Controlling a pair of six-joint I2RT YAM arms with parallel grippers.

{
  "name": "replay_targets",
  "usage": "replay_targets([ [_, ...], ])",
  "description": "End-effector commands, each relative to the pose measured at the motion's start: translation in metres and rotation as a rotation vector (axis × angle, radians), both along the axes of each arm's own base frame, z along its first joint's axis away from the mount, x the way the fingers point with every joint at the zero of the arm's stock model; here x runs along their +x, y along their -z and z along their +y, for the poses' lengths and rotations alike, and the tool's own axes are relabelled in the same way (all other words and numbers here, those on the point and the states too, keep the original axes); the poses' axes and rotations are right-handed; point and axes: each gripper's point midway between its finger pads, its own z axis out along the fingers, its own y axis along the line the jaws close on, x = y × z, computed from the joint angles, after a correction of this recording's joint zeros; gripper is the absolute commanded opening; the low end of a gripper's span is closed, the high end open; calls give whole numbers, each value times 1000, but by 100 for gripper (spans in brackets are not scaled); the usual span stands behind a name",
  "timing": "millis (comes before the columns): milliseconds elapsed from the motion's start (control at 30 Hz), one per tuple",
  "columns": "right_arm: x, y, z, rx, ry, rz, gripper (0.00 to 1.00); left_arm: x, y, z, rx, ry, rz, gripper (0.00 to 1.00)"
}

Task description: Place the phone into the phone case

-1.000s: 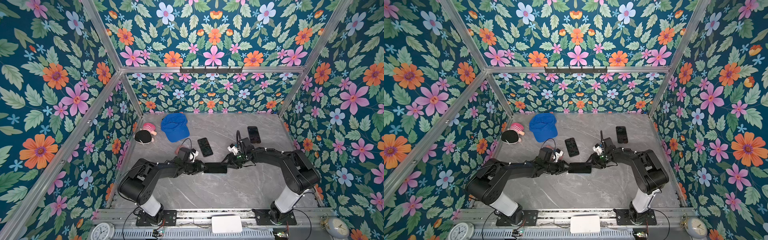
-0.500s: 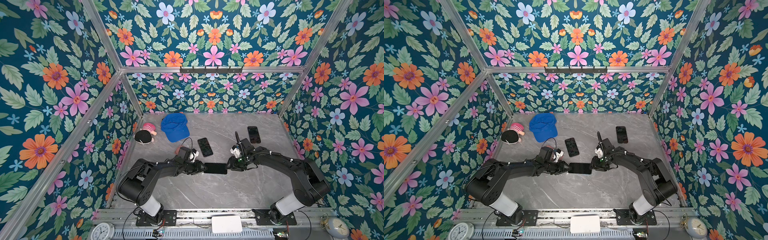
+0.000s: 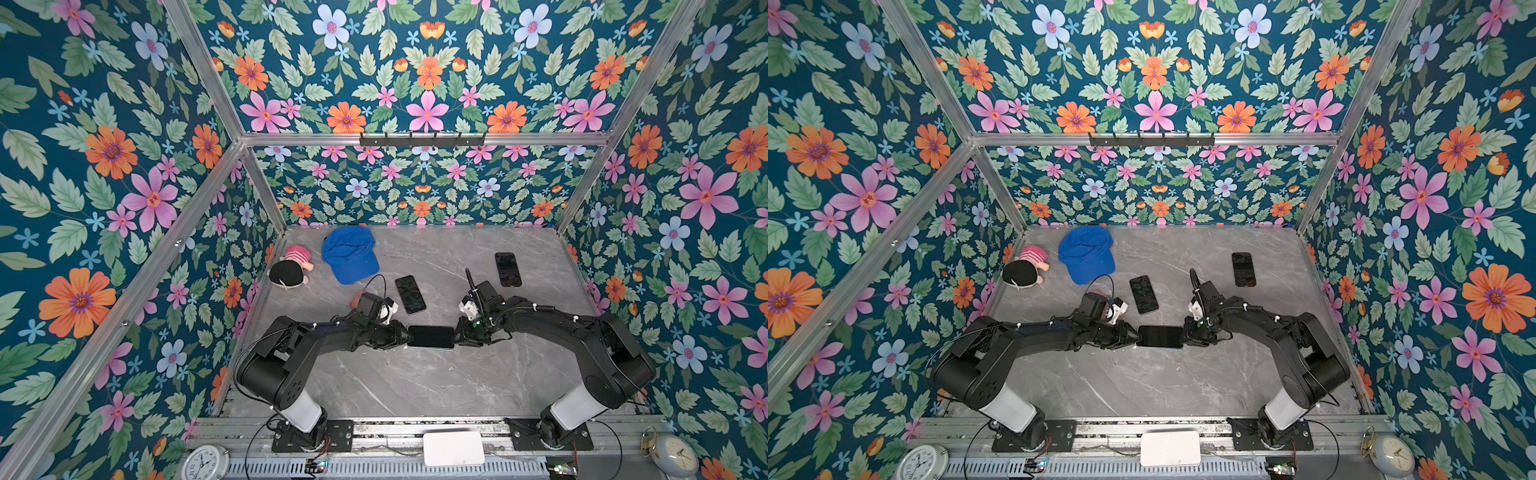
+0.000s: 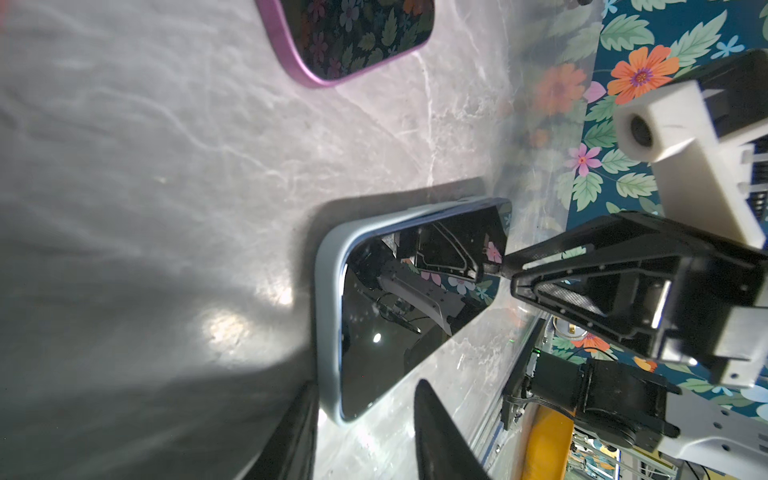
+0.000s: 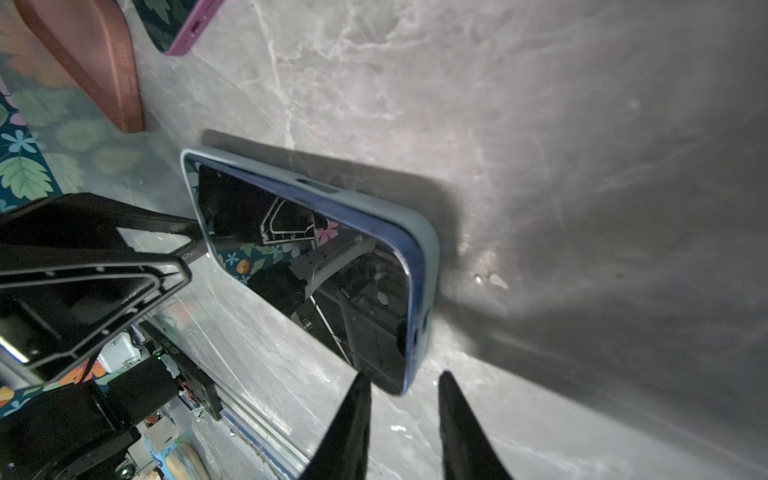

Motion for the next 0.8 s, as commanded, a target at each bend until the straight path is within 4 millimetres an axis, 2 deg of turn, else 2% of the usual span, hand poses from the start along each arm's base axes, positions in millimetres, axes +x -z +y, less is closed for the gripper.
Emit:
replay_targets([
  [0, 1, -3, 6, 22, -4, 3, 27, -2, 2, 2, 19, 9, -2, 38],
  [400, -3, -1, 12, 47, -9, 18, 16, -2, 3, 1, 17, 13, 1, 33],
  [767, -8, 2, 18, 71, -10, 36, 14, -4, 6, -3, 8, 18, 9, 31],
])
